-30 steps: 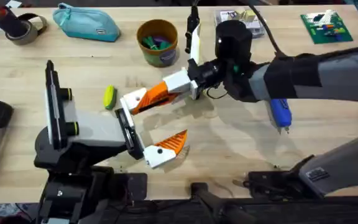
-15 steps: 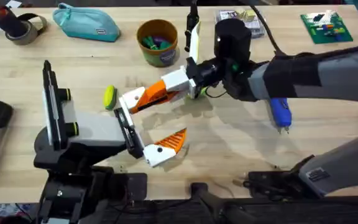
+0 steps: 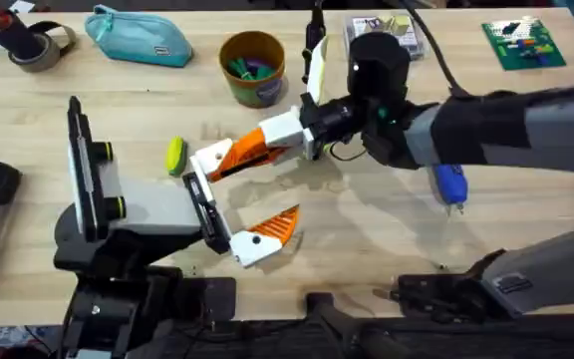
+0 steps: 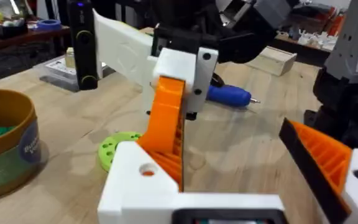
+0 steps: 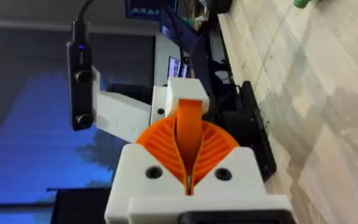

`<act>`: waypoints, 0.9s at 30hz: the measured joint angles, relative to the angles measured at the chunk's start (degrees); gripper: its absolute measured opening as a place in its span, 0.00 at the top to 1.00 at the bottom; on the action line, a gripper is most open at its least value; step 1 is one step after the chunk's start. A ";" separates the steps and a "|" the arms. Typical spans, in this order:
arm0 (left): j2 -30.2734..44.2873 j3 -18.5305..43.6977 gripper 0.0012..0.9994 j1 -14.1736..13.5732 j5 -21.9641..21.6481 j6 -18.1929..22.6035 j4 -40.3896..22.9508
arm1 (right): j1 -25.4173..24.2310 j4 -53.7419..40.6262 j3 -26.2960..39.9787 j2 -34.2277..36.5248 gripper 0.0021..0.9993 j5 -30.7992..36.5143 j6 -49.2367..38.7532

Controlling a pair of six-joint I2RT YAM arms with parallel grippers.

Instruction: Pick up the gripper from the table and insert it into the empty holder that is missing its gripper. Then pick up a screw, insert it into the mounting hole, and use the screwdriver to tighten it. Finally, clean up the table by picking up the vegetable and placing it into the bucket.

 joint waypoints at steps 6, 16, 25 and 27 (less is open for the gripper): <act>0.00 -0.02 0.01 0.09 -0.04 0.00 -0.38 | 0.91 5.10 -3.51 -1.46 0.98 4.24 0.63; -0.02 -0.02 0.01 0.33 -1.02 0.15 -0.15 | 1.41 8.40 -4.64 -1.47 0.98 6.65 2.60; 0.00 -0.02 0.01 0.33 -0.56 0.14 -0.16 | 0.99 8.44 -4.62 -1.27 0.98 5.71 3.21; -0.01 -0.02 0.01 0.31 -0.04 0.06 -0.50 | 0.76 8.43 -4.56 -0.80 0.98 4.85 3.27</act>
